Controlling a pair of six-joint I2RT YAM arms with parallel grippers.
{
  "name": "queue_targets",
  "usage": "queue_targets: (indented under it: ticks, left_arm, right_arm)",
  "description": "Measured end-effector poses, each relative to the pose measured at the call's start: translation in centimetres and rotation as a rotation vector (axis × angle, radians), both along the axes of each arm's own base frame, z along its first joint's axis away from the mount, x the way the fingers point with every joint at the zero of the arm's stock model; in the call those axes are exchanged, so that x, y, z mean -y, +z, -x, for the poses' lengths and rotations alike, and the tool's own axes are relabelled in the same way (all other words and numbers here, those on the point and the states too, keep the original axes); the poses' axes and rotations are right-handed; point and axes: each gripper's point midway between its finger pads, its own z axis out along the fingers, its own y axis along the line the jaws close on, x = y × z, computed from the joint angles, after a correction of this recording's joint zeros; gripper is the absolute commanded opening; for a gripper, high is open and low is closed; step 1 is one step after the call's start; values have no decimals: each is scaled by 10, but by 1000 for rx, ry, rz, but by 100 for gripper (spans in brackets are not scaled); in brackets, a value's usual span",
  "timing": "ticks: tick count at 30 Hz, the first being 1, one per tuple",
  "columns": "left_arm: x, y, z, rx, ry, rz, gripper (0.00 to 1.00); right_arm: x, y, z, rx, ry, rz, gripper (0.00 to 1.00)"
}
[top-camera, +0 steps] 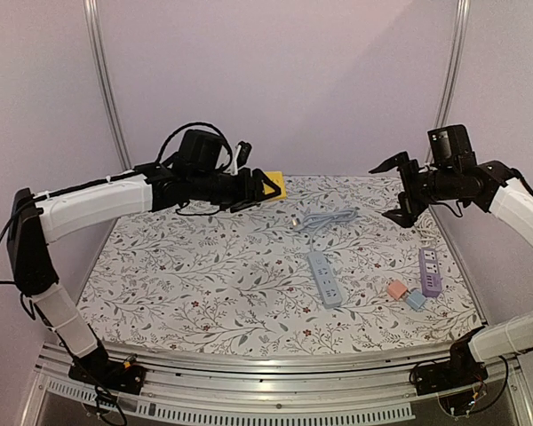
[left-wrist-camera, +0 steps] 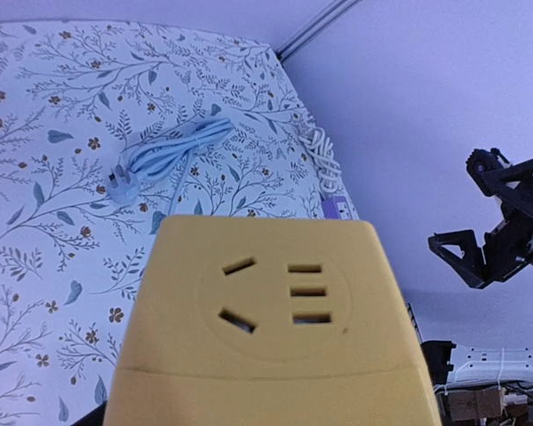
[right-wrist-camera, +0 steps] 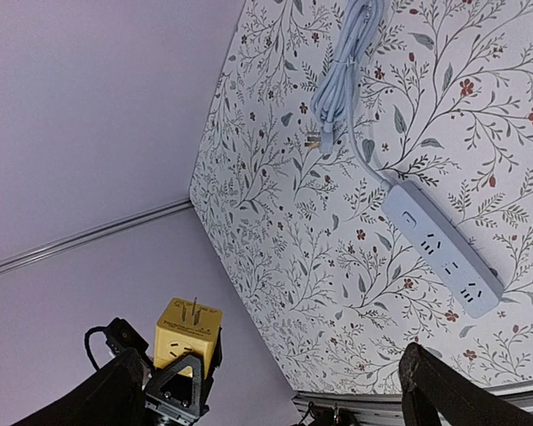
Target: Insert the plug
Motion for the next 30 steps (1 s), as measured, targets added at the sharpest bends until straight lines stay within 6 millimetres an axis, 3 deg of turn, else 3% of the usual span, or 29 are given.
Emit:
queue_targets:
  ticks: [5,10,20,30]
  left_arm:
    - [-22,-10,8,-80,-61,35,0]
    - [-27,-8,29,-153,-177,120,0]
    - [-22,53,78,-120,-426,335,0]
    - [-21,69,101,-158,-557,423,0]
  right_arm:
    - [3,-9,2,-5,26,45,99]
    - [1,-16,0,2,65,81,99]
    - [-4,-35,-2,4,152,151,99]
    - [-15,-53,-3,4,282,205,99]
